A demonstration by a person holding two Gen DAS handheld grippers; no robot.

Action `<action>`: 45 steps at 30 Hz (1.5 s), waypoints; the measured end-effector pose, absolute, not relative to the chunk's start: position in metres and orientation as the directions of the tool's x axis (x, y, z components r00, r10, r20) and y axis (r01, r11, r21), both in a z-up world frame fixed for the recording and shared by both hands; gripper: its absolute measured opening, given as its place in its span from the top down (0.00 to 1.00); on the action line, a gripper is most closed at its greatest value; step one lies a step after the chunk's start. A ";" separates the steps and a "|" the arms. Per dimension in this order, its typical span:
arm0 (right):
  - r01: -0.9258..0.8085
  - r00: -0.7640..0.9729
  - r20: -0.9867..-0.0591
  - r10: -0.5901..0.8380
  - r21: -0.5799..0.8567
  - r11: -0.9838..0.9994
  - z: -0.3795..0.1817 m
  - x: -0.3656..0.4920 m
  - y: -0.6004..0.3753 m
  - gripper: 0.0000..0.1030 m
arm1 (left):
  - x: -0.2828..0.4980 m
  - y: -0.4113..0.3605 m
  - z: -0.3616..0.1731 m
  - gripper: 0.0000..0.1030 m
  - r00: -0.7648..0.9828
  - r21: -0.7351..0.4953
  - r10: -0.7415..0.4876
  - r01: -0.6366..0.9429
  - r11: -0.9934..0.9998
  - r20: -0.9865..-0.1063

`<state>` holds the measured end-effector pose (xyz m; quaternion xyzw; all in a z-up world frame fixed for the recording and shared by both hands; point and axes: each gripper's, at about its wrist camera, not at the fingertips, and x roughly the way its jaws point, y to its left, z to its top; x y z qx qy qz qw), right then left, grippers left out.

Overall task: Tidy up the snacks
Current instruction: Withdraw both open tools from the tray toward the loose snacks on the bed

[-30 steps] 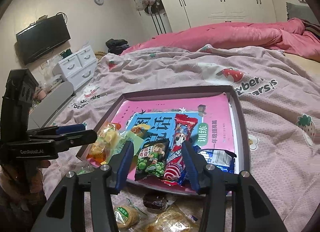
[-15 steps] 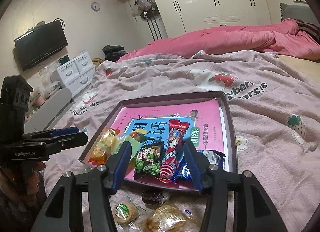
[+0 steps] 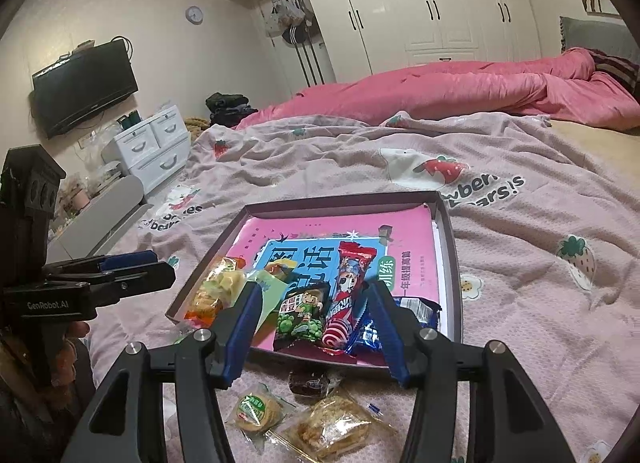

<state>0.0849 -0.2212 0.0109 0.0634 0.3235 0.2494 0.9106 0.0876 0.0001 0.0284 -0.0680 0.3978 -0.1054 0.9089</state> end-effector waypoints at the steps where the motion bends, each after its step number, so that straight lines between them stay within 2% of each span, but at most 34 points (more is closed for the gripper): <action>1: -0.413 0.667 -0.558 0.493 0.274 0.869 0.012 0.084 -0.222 0.46 | 0.086 -0.001 0.029 0.27 0.661 -0.206 -0.246 0.140 0.968 -0.709; 31: -0.382 0.691 -0.563 0.453 0.247 0.891 0.026 0.052 -0.234 0.43 | 0.057 -0.032 0.027 0.27 0.624 -0.165 -0.266 0.215 0.962 -0.735; 40: -0.397 0.676 -0.592 0.439 0.209 0.894 0.023 0.045 -0.227 0.43 | 0.052 -0.034 0.018 0.27 0.594 -0.173 -0.270 0.216 0.961 -0.758; 45: -0.402 0.642 -0.637 0.426 0.194 0.895 0.013 0.045 -0.220 0.43 | 0.052 -0.039 0.008 0.27 0.568 -0.163 -0.264 0.223 0.961 -0.780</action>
